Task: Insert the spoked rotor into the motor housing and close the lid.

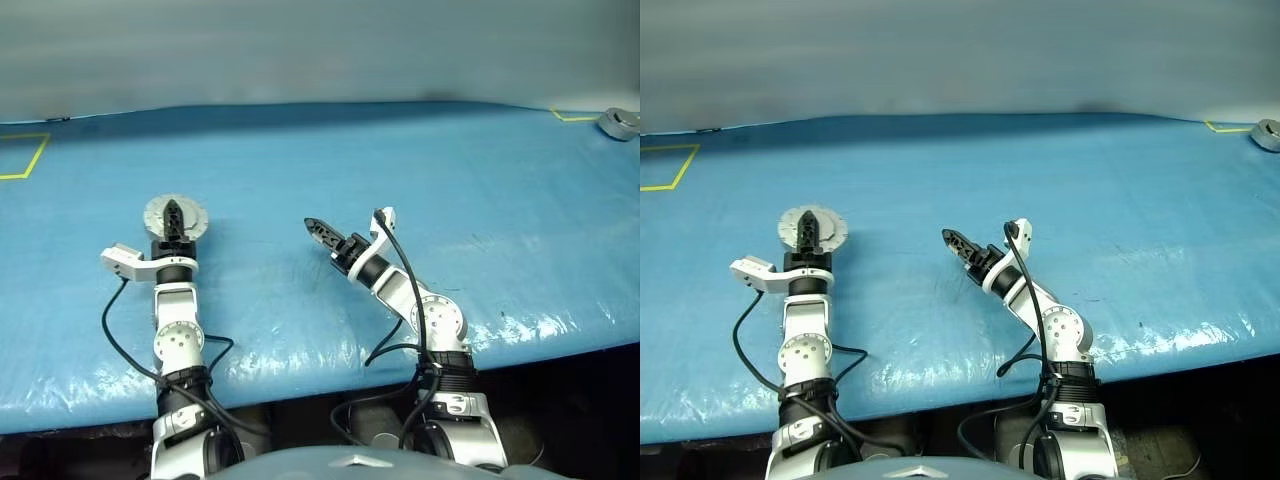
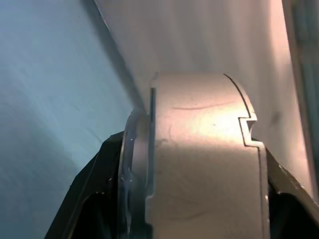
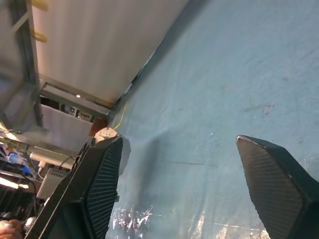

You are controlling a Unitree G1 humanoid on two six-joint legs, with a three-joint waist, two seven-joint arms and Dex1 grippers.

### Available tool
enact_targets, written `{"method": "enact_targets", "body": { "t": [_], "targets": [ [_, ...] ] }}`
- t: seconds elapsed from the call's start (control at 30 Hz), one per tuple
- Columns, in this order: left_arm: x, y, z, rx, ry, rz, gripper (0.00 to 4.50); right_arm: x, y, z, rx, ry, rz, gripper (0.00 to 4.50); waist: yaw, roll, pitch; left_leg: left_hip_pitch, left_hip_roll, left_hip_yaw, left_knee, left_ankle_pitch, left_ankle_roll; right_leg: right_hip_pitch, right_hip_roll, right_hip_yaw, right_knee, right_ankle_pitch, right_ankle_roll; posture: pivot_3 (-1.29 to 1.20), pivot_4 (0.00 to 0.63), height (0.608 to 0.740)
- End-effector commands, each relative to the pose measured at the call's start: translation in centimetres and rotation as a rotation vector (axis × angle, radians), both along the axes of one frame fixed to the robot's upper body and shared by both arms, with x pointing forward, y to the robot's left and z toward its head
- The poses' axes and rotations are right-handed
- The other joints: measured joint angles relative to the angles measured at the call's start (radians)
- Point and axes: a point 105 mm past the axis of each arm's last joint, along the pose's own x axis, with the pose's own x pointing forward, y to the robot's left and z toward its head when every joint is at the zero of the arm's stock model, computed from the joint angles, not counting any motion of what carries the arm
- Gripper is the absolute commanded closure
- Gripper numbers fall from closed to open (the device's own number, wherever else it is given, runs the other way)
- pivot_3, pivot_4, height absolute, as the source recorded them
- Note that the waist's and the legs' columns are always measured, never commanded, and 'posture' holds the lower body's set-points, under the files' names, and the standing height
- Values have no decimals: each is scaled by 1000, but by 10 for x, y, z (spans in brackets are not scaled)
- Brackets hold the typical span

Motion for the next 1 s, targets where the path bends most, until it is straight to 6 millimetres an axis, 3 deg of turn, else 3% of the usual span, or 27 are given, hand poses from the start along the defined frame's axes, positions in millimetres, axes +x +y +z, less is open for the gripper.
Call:
{"method": "enact_targets", "body": {
  "t": [0.03,0.13,0.23,0.33,0.47,0.57,0.63,0.7,0.77,0.87,1.0],
  "targets": [
    [-3,30,-13,100,182,150,1631,-1,-4,6,4,-39,-22,675,-1,0,0,0,0,0,0,0,0,0,0,0,0,0,0,0,150,740],
    [-5,43,-22,165,281,189,1631,-2,-6,4,-13,-42,-39,675,-4,0,-1,1,-1,-1,-1,0,0,1,0,0,1,0,0,0,150,740],
    [-16,57,-15,165,237,244,974,-1,-8,3,-22,-42,-45,649,-10,0,-2,3,0,0,0,0,0,2,0,1,1,0,0,0,150,740],
    [-29,71,-4,233,240,345,22,-2,-9,3,-23,-43,-40,649,-10,0,-2,3,0,0,0,0,0,2,0,0,2,0,0,0,150,740],
    [-54,91,26,298,134,479,6,1,-8,3,-25,-37,-35,649,-10,-1,-2,3,0,0,0,0,0,1,0,1,4,0,0,0,150,740],
    [-64,90,52,357,21,492,6,1,-7,4,-32,-40,-30,649,-1,-1,-2,3,0,-1,0,0,-1,1,0,0,4,0,0,0,150,740],
    [-65,77,73,430,-90,434,6,3,-9,7,-57,-78,-50,649,3,-1,-2,3,-1,-1,1,0,-1,2,-1,0,4,0,0,0,150,740],
    [-55,38,91,560,-200,222,6,7,-19,15,-190,-244,-125,649,4,-1,-2,3,-1,-1,1,0,-1,3,-1,0,4,0,0,0,150,740],
    [-47,2,93,665,-234,30,6,7,-24,23,-333,-434,-165,649,4,-1,-2,4,-3,-1,1,1,-1,4,-2,0,3,0,1,0,150,740],
    [-40,-70,70,994,-205,-323,6,13,-42,21,-435,-513,-250,649,-2,-1,-2,9,-3,0,0,0,-1,10,-3,1,0,-1,4,0,150,740],
    [-47,-112,23,1282,-101,-657,6,8,-55,16,-540,-610,-168,649,-13,0,-2,16,-2,3,-3,0,0,12,-2,2,0,-5,2,0,150,740]
  ]
}}
